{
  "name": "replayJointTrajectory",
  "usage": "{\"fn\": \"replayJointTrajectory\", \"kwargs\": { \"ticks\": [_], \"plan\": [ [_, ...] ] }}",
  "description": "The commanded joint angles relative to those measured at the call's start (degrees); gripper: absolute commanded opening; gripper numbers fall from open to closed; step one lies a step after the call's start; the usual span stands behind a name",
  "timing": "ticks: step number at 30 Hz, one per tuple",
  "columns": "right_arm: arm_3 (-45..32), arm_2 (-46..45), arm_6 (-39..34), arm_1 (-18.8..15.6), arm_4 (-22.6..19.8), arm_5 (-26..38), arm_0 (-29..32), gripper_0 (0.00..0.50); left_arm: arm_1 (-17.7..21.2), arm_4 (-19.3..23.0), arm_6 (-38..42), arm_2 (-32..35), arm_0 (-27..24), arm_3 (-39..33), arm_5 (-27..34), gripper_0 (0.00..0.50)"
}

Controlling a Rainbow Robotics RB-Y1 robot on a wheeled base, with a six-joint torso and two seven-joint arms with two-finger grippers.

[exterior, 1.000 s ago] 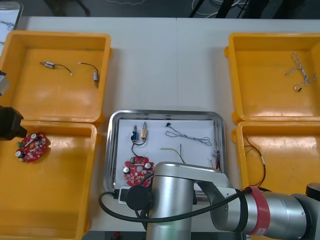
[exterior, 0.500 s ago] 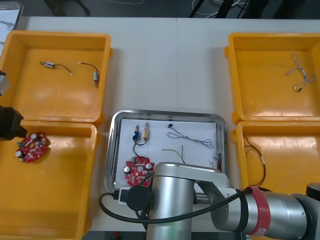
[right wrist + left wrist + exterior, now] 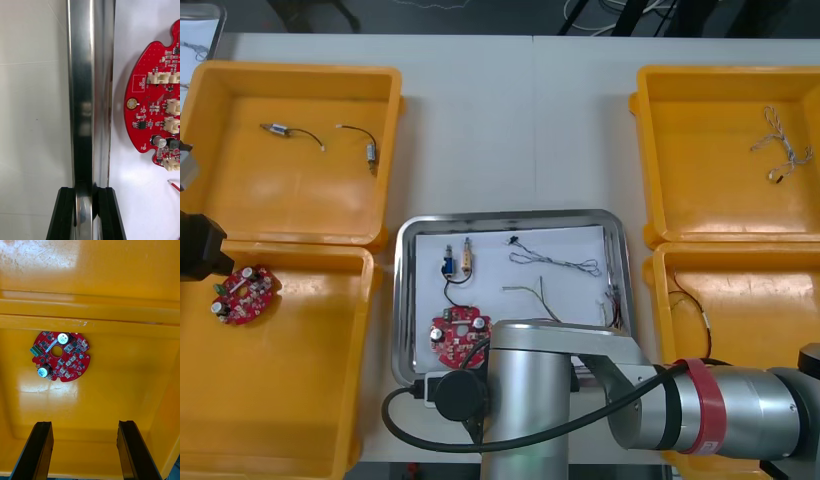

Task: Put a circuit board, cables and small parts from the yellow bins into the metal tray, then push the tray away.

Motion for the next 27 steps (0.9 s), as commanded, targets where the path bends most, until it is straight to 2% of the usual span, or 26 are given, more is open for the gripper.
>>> {"fn": "replayJointTrajectory", "kwargs": {
  "ticks": [1, 15, 23, 27],
  "plan": [
    [-2.0, 1.1, 2.3, -1.1, -1.2, -0.6, -3.5, 0.011, 0.3, -0.4, -3.3, 1.9, 1.1, -1.6, -0.5, 0.5],
    [-1.9, 0.6, 2.4, -3.9, -2.4, -0.6, -8.9, 0.002, 0.3, -0.4, -3.3, 1.9, 1.1, -1.6, -0.5, 0.5],
    [2.5, -3.0, 2.9, -4.4, -8.4, -0.6, -13.4, 0.001, 0.3, -0.4, -3.3, 1.9, 1.1, -1.6, -0.5, 0.5],
    [4.3, -4.1, 3.2, -4.2, -10.0, -0.6, -15.1, 0.001, 0.3, -0.4, -3.3, 1.9, 1.1, -1.6, -0.5, 0.5]
  ]
}}
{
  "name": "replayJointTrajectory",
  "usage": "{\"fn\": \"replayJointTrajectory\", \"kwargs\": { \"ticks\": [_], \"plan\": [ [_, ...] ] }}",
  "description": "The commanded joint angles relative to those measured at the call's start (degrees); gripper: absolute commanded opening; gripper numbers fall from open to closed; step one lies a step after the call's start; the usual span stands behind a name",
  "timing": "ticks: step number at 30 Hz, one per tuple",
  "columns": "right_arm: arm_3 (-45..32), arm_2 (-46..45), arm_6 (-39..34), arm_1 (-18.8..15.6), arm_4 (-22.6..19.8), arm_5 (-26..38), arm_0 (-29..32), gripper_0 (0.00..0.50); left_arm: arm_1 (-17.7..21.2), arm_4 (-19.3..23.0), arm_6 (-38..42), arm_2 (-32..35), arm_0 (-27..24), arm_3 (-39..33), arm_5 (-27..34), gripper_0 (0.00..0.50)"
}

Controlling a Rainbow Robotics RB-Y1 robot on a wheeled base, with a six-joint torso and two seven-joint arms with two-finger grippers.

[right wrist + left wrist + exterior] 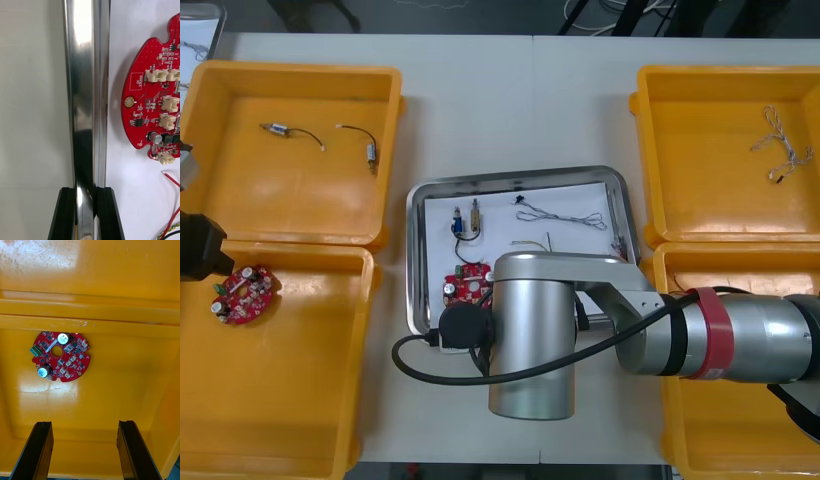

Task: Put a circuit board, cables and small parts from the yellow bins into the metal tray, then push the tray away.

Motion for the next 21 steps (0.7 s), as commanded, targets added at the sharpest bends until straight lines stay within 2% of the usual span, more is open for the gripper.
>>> {"fn": "replayJointTrajectory", "kwargs": {
  "ticks": [1, 11, 17, 21],
  "plan": [
    [1.7, -3.2, 2.9, -0.2, -1.8, -0.5, -3.8, 0.001, 0.3, -0.4, -3.3, 1.9, 1.1, -1.6, -0.5, 0.5],
    [5.6, -4.2, 3.7, 0.3, -2.1, -1.2, -6.8, 0.0, 0.3, -0.4, -3.3, 1.9, 1.1, -1.6, -0.5, 0.5],
    [8.8, -6.3, 4.1, 1.3, -5.1, -1.9, -8.4, 0.0, 0.3, -0.4, -3.3, 1.9, 1.1, -1.6, -0.5, 0.5],
    [9.8, -7.0, 4.6, 2.1, -5.4, -2.3, -9.3, 0.0, 0.3, -0.4, -3.3, 1.9, 1.1, -1.6, -0.5, 0.5]
  ]
}}
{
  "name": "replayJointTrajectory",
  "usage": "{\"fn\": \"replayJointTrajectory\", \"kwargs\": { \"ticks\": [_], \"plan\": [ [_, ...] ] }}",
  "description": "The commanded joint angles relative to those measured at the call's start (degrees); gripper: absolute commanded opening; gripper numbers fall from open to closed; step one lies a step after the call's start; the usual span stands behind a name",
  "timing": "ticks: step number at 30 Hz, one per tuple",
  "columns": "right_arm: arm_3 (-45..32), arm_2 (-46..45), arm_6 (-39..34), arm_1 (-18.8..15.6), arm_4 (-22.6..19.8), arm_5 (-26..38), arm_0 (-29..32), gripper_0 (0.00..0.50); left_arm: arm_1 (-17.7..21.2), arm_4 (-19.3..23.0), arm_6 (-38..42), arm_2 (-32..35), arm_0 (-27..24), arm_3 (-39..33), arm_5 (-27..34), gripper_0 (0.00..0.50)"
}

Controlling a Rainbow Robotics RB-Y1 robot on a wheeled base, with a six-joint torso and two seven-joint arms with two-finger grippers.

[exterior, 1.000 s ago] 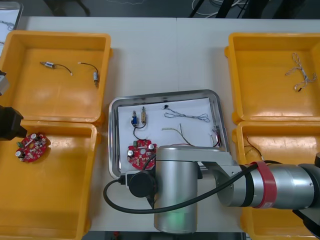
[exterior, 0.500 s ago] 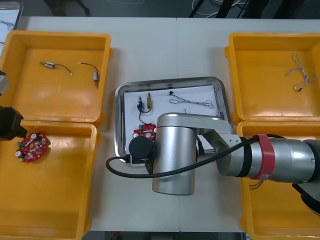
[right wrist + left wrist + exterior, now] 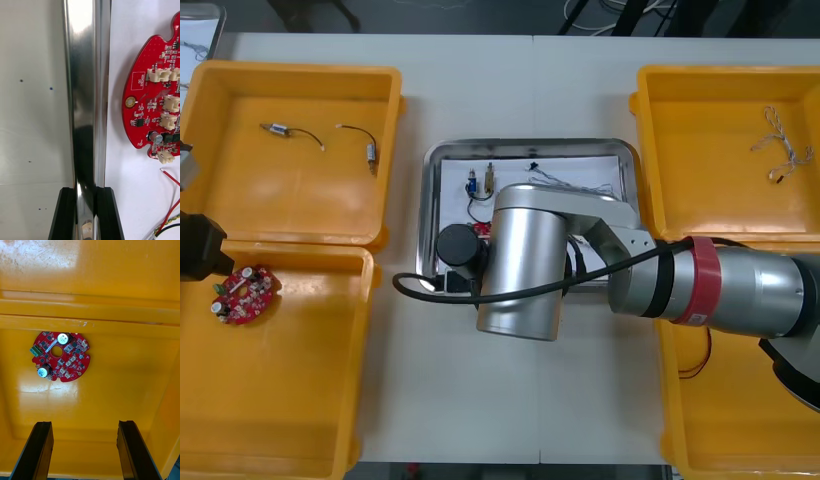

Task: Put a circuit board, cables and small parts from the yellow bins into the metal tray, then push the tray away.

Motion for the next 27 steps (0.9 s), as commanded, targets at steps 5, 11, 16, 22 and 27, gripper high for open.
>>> {"fn": "replayJointTrajectory", "kwargs": {
  "ticks": [5, 11, 16, 22, 27],
  "plan": [
    [3.9, -4.2, 4.4, 3.0, -2.8, -2.0, -3.6, 0.0, 0.3, -0.4, -3.3, 1.9, 1.1, -1.6, -0.5, 0.5],
    [6.3, -4.6, 5.6, 3.2, -4.7, -3.4, -4.9, 0.0, 0.3, -0.4, -3.3, 1.9, 1.1, -1.6, -0.5, 0.5],
    [7.5, -4.7, 6.1, 3.2, -5.1, -5.6, -5.3, 0.0, 0.3, -0.4, -3.3, 1.9, 1.1, -1.6, -0.5, 0.5],
    [12.2, -4.7, 6.9, 3.2, -7.7, -9.5, -7.7, 0.0, 0.3, -0.4, -3.3, 1.9, 1.1, -1.6, -0.5, 0.5],
    [14.9, -4.7, 7.9, 3.2, -9.6, -11.3, -9.5, 0.0, 0.3, -0.4, -3.3, 1.9, 1.1, -1.6, -0.5, 0.5]
  ]
}}
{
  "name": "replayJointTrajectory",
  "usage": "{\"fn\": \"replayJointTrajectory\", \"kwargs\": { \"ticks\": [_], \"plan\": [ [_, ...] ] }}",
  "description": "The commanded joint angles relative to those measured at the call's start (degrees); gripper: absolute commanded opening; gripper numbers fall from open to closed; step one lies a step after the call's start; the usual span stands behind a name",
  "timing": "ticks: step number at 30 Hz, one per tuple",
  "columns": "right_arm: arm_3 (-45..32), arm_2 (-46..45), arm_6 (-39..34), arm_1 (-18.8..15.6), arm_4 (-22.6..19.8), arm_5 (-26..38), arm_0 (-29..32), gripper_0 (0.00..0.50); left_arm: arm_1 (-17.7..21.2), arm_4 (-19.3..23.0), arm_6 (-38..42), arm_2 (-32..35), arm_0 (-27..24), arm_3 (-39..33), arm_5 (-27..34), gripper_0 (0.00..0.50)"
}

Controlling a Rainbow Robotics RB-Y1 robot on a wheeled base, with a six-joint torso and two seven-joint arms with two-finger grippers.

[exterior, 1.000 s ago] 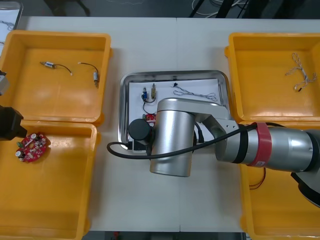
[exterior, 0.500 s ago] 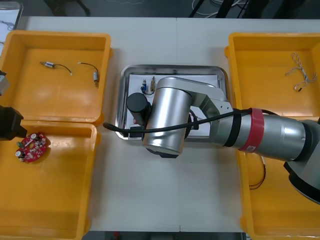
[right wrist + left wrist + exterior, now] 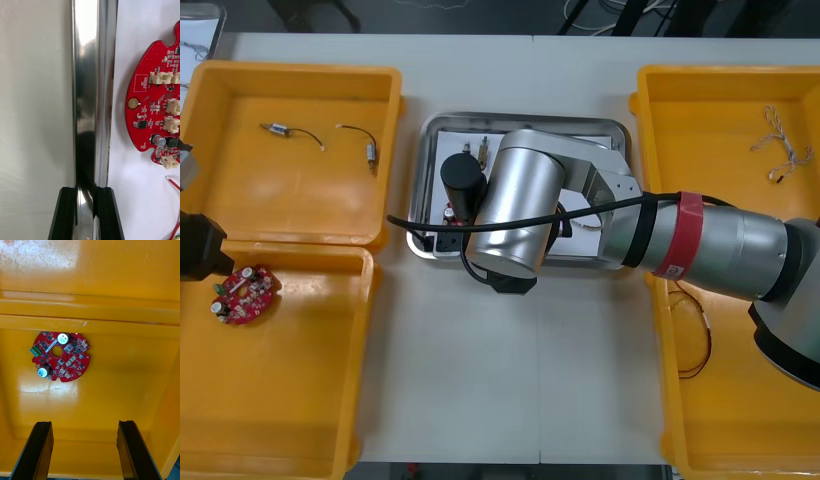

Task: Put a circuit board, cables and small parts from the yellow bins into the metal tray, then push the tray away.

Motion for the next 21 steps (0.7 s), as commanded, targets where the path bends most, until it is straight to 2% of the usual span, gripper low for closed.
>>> {"fn": "replayJointTrajectory", "kwargs": {
  "ticks": [1, 11, 21],
  "plan": [
    [2.0, -1.7, 2.5, 1.3, -2.5, -2.0, -4.4, 0.0, 0.3, -0.4, -3.3, 1.9, 1.1, -1.6, -0.4, 0.5],
    [6.8, -1.7, 4.9, 1.3, -6.3, -5.3, -7.1, 0.0, 0.3, -0.4, -3.3, 1.9, 1.1, -1.6, -0.4, 0.5],
    [7.7, -1.7, 8.1, 1.3, -6.3, -5.3, -8.0, 0.0, 0.3, -0.4, -3.3, 1.9, 1.1, -1.6, -0.4, 0.5]
  ]
}}
